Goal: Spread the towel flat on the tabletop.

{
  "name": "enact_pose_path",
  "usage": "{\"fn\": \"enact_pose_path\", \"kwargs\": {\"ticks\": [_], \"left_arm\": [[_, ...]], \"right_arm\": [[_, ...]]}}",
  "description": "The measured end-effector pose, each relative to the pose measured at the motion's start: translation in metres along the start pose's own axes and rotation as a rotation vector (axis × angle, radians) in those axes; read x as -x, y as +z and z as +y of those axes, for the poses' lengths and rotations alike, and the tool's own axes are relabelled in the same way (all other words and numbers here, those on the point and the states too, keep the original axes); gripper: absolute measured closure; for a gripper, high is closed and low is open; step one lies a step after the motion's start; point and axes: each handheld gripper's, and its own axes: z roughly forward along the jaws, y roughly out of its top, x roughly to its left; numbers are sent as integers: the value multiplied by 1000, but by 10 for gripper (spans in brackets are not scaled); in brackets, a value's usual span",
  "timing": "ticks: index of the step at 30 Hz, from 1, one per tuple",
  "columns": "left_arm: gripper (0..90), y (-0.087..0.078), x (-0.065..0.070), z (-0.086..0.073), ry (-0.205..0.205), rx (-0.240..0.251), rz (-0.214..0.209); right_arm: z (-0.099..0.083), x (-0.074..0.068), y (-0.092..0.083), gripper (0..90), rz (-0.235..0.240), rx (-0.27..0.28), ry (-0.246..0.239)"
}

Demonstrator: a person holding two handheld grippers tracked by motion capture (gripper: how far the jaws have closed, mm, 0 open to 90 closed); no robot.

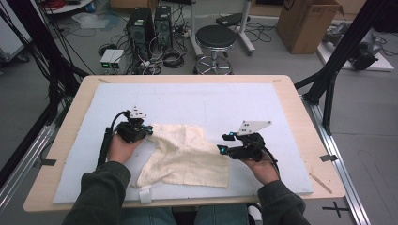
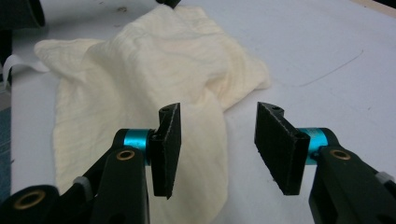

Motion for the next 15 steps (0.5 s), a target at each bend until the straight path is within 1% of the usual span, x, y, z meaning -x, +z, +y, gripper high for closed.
{"fn": "enact_pose_path", "kwargs": {"ticks": [1,4,6,8,10,13,14,15], "left_arm": [[885,0,-1,-2,-9,3,1],[885,-1,-5,-8,-19,-2,1],[886,-1,-6,-10,-21,-1,0],[886,-1,-6,-10,-17,-5,-2],[885,-2,-7,-10,-22,-1,-9],[885,-4,-8,-11,-15,3,-10],[885,-5,-8,-11,-17,3,-9],[886,-6,-9,-12,-18,4,-11]], "right_arm": [[3,2,2,513,-2,-4,2],[14,10,11,537,-10,-11,24],[21,15,20,553,-13,-24,42],[26,19,29,565,-26,-39,47],[29,23,41,580,-27,-57,56],[29,28,58,601,-18,-88,72],[28,30,64,605,-12,-97,83],[26,31,69,605,-5,-110,105]]}}
